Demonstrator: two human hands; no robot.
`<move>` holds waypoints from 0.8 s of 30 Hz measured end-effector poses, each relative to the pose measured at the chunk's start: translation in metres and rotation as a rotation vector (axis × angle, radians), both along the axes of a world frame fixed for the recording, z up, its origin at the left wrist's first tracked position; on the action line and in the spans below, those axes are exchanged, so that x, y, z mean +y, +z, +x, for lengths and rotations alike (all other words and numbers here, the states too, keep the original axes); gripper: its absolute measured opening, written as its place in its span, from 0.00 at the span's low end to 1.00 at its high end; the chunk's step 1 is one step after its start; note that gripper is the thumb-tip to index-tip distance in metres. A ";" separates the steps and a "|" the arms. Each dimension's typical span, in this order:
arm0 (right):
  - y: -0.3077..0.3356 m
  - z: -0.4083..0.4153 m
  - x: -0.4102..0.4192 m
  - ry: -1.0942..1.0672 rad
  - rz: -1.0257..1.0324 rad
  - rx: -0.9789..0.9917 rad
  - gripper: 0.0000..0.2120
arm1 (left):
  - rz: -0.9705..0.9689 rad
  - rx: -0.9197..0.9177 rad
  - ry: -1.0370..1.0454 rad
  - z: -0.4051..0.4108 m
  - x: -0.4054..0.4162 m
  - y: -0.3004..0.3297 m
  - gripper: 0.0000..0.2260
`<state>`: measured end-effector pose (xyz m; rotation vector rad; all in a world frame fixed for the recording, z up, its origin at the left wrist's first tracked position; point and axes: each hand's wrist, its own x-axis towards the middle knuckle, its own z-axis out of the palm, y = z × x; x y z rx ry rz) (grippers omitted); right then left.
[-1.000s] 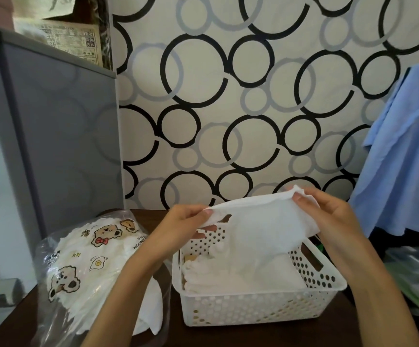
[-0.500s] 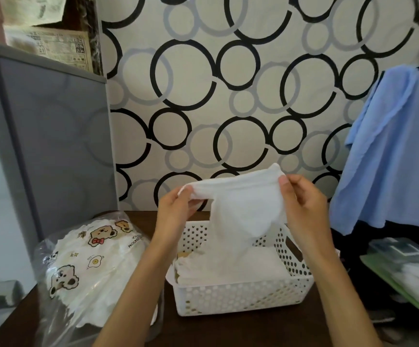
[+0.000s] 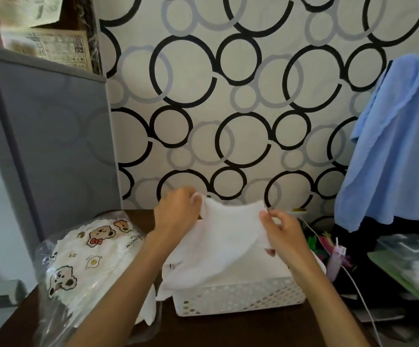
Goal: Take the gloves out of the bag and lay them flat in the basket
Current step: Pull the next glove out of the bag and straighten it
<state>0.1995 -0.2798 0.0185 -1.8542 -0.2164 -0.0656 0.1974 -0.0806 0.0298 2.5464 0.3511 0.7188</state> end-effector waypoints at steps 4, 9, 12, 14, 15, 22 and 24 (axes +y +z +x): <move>-0.017 0.017 -0.021 0.093 -0.305 0.110 0.12 | 0.213 0.144 -0.077 0.025 -0.006 -0.019 0.10; -0.021 0.029 -0.031 0.117 -0.745 0.062 0.18 | 0.295 0.231 -0.069 0.043 -0.015 -0.034 0.06; -0.020 0.033 -0.031 0.116 -0.966 0.073 0.18 | 0.395 0.218 -0.079 0.047 -0.024 -0.038 0.07; -0.019 0.035 -0.030 0.119 -1.082 0.077 0.17 | 0.469 0.221 -0.096 0.047 -0.028 -0.040 0.10; -0.019 0.035 -0.030 0.107 -1.117 0.070 0.17 | 0.504 0.212 -0.109 0.047 -0.030 -0.041 0.11; -0.019 0.032 -0.030 -0.043 -1.141 -0.229 0.17 | 0.462 0.129 -0.322 0.029 -0.022 -0.036 0.11; -0.018 0.035 -0.030 0.038 -1.036 -0.266 0.12 | 0.331 0.380 -0.480 0.019 -0.015 -0.036 0.17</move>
